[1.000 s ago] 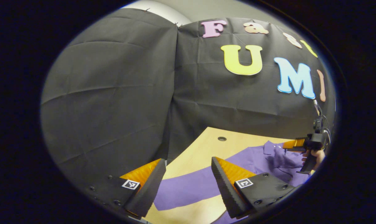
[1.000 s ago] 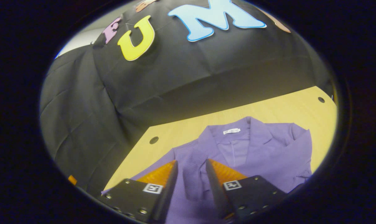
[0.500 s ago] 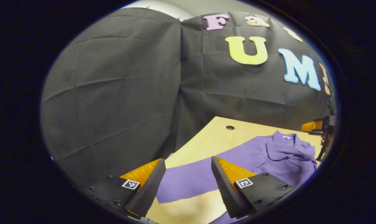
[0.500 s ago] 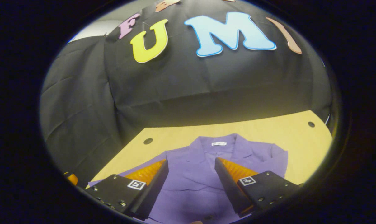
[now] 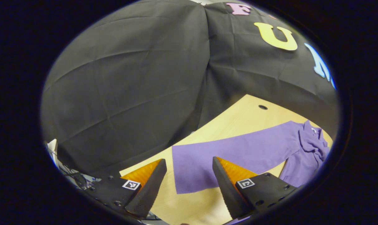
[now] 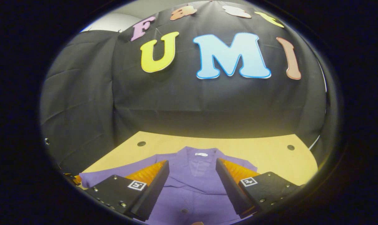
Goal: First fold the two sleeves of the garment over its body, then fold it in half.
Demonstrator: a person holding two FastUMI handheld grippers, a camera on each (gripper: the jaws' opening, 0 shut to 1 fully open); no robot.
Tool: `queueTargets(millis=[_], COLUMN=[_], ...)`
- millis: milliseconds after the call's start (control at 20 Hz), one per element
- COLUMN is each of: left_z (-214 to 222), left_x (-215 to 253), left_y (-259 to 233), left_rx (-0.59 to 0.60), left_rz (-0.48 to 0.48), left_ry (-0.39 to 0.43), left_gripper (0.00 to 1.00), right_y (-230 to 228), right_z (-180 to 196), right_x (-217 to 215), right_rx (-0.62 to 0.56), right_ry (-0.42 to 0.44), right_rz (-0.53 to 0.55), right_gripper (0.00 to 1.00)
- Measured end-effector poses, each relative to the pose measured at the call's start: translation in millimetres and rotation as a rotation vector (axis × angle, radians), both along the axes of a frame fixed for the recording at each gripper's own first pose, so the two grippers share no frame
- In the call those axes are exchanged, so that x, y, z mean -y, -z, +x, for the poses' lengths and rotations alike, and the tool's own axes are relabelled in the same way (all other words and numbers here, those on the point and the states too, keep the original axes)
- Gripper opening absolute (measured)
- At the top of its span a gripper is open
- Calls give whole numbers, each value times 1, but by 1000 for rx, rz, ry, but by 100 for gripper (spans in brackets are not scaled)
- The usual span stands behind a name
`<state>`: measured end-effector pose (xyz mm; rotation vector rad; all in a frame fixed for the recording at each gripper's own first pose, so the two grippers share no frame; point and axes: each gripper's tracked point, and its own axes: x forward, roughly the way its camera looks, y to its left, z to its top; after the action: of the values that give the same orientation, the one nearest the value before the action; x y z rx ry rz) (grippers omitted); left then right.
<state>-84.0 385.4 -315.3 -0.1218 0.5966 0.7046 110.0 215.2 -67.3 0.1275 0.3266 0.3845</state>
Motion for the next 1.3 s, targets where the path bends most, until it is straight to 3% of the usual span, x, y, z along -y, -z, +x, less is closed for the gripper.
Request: queueTargets(millis=[350, 550, 650, 900, 1000, 1150, 1300], left_z=[2, 8, 17, 41, 48, 56, 80], left_x=[1, 3, 9, 19, 23, 34, 51], left_y=[41, 40, 41, 47, 45, 32, -2], left_rx=[-116, -110, -97, -110, -111, -88, -36], left_rz=[-72, -77, -71, -38, -35, -46, 11], left_ry=[9, 18, 41, 118, 138, 184, 248], left_gripper=[95, 94, 77, 15, 7, 7, 7], right_y=[-13, -17, -14, -19, -21, -21, -12], right_z=[-19, -31, -41, -64, -74, -84, -92], right_x=[29, 43, 51, 85, 104, 131, 158], right_rx=[-12, 15, 11, 19, 21, 13, -10], right_ry=[76, 122, 144, 227, 271, 332, 379], right_rz=[30, 6, -7, -8, -1, 24, 39], right_gripper=[93, 93, 93, 93, 93, 93, 93])
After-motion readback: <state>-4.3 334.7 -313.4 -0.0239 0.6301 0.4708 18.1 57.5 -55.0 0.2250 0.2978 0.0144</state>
